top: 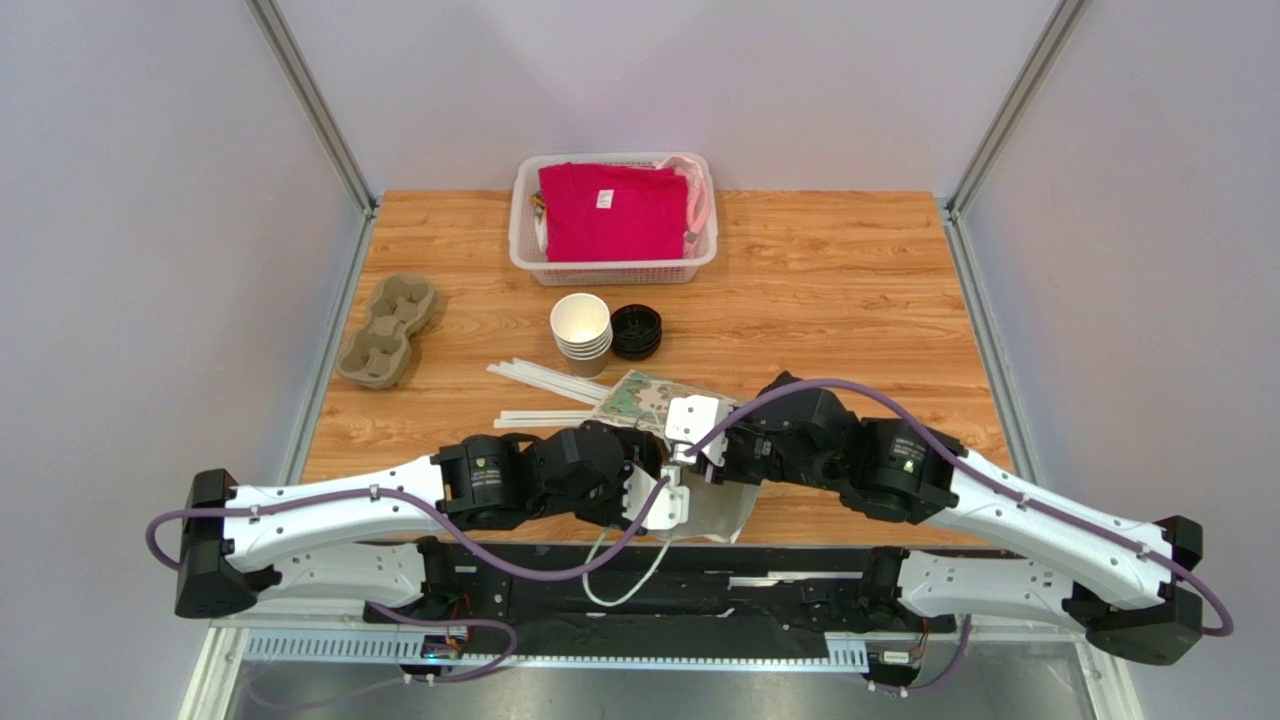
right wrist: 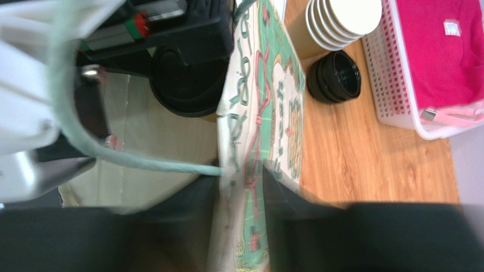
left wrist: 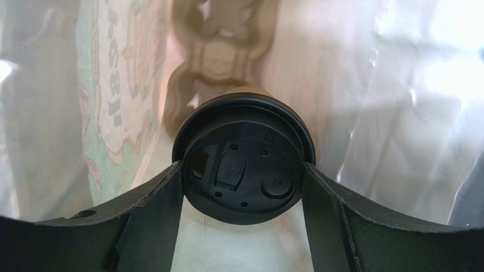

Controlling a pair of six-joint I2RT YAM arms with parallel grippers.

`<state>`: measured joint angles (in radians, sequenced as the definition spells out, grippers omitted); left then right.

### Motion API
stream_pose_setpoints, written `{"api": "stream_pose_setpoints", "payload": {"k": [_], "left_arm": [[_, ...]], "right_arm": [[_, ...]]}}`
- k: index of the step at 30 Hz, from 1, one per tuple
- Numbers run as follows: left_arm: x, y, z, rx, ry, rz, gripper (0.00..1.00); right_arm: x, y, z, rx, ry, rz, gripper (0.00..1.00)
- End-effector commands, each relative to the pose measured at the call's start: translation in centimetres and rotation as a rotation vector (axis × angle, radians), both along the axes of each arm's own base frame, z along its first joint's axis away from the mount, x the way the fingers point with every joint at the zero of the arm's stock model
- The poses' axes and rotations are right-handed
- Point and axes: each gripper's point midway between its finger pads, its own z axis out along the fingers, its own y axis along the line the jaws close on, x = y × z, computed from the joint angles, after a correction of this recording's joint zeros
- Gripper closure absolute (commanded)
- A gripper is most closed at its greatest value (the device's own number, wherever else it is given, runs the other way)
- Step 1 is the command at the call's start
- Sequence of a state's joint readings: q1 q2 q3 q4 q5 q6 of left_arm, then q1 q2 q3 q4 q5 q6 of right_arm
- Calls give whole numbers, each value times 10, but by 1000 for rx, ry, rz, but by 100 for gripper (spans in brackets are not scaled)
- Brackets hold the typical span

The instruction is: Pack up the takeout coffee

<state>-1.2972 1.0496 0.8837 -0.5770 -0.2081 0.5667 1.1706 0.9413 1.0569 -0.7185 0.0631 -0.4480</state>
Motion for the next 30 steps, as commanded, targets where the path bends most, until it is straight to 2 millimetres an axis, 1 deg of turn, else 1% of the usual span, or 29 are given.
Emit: {"api": "stream_pose_setpoints", "payload": {"k": [1, 2, 3, 6, 9, 10, 11, 13, 15, 18, 21, 25, 28, 30], "left_arm": [[-1, -1, 5, -33, 7, 8, 100], [0, -2, 6, -38, -2, 9, 100], [2, -2, 6, -36, -12, 14, 100], [8, -2, 7, -33, -46, 24, 100], [18, -3, 12, -29, -112, 31, 100], [21, -5, 16, -38, -136, 33, 100], [24, -6, 18, -40, -156, 32, 100], [31, -8, 24, -36, -213, 24, 100], [34, -10, 28, -25, -241, 12, 100], [34, -12, 27, -4, -253, -15, 100], [35, -11, 19, 33, -259, -28, 100], [31, -3, -1, 95, -212, -38, 100], [32, 5, -10, 122, -170, -16, 100], [34, 8, -12, 124, -142, 0, 100]], "right_arm": [[5, -3, 11, 1, -11, -38, 89], [5, -2, 12, 10, -11, -44, 98], [4, -2, 13, 17, -8, -41, 100], [-2, 0, 18, 48, 5, -16, 100], [-11, 4, 23, 85, 38, 20, 100], [-12, 5, 26, 98, 49, 13, 100], [-18, 7, 27, 104, 72, 42, 100], [-20, 8, 32, 119, 90, 38, 100], [-22, 9, 34, 131, 107, 41, 100], [-27, 9, 35, 137, 132, 51, 100], [-27, 10, 34, 138, 138, 46, 100], [-29, 9, 35, 145, 145, 46, 100], [-29, 8, 35, 148, 147, 48, 100], [-30, 7, 35, 149, 147, 52, 100]]}}
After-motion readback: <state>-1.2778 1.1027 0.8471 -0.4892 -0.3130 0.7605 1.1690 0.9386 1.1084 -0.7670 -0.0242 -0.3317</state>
